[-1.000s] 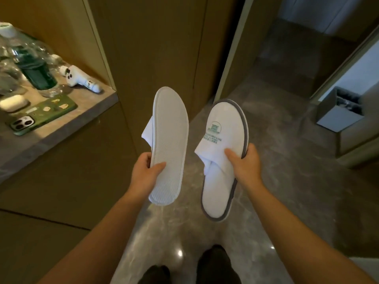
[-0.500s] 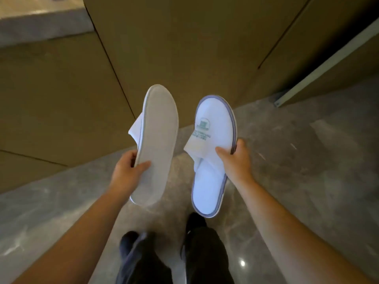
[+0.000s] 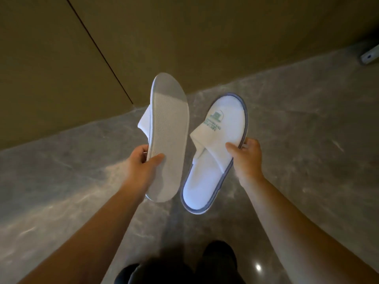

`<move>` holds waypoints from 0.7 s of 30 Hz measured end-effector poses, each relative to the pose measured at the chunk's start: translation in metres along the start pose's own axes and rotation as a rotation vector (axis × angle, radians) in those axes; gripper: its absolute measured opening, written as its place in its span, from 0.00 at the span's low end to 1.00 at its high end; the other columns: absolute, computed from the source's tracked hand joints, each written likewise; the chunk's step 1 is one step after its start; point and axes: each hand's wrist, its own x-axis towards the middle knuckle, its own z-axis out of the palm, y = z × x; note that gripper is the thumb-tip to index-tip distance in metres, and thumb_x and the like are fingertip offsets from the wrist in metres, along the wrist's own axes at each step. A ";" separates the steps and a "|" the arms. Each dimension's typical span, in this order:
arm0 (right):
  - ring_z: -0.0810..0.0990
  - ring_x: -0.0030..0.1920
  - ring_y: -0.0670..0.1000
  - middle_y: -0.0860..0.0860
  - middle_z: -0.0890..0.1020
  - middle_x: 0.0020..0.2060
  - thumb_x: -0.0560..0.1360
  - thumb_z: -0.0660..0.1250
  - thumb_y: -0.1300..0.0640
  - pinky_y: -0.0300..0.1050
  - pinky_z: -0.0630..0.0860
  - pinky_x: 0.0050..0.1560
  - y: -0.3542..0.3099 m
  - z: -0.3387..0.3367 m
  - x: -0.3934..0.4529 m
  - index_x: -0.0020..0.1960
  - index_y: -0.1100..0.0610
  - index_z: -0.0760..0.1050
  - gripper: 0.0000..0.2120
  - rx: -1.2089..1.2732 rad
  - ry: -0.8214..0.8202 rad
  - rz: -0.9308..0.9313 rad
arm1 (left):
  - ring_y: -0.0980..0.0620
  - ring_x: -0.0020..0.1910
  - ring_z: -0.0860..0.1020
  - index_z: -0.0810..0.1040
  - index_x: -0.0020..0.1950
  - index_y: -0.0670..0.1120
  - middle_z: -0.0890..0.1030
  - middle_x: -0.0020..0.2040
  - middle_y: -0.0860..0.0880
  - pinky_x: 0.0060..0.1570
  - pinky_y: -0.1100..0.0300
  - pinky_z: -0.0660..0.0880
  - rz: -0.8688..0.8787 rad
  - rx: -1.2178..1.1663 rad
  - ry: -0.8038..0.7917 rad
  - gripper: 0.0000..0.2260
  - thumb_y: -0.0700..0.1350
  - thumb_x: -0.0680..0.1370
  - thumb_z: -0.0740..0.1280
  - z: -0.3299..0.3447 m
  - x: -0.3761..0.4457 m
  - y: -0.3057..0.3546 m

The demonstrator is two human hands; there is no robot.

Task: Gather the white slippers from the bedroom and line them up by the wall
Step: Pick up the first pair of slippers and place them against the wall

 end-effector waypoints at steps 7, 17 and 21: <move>0.77 0.43 0.55 0.61 0.79 0.45 0.69 0.65 0.64 0.30 0.72 0.26 0.096 0.046 0.096 0.53 0.69 0.72 0.14 -0.037 0.040 -0.001 | 0.49 0.39 0.75 0.74 0.47 0.47 0.76 0.40 0.49 0.40 0.53 0.73 0.081 0.084 0.009 0.06 0.42 0.71 0.65 0.031 0.094 -0.088; 0.71 0.62 0.57 0.59 0.71 0.65 0.70 0.68 0.57 0.50 0.68 0.65 0.074 0.079 0.080 0.66 0.60 0.61 0.28 -0.116 -0.005 -0.123 | 0.54 0.43 0.73 0.73 0.58 0.46 0.75 0.48 0.52 0.41 0.60 0.68 0.231 0.154 -0.054 0.12 0.42 0.74 0.62 0.033 0.101 -0.089; 0.71 0.61 0.50 0.54 0.68 0.67 0.68 0.71 0.53 0.44 0.69 0.59 0.049 0.119 0.056 0.69 0.57 0.57 0.35 0.126 -0.248 -0.026 | 0.55 0.43 0.74 0.74 0.59 0.47 0.76 0.48 0.54 0.40 0.69 0.68 0.389 0.241 -0.096 0.15 0.39 0.72 0.65 0.041 0.094 -0.093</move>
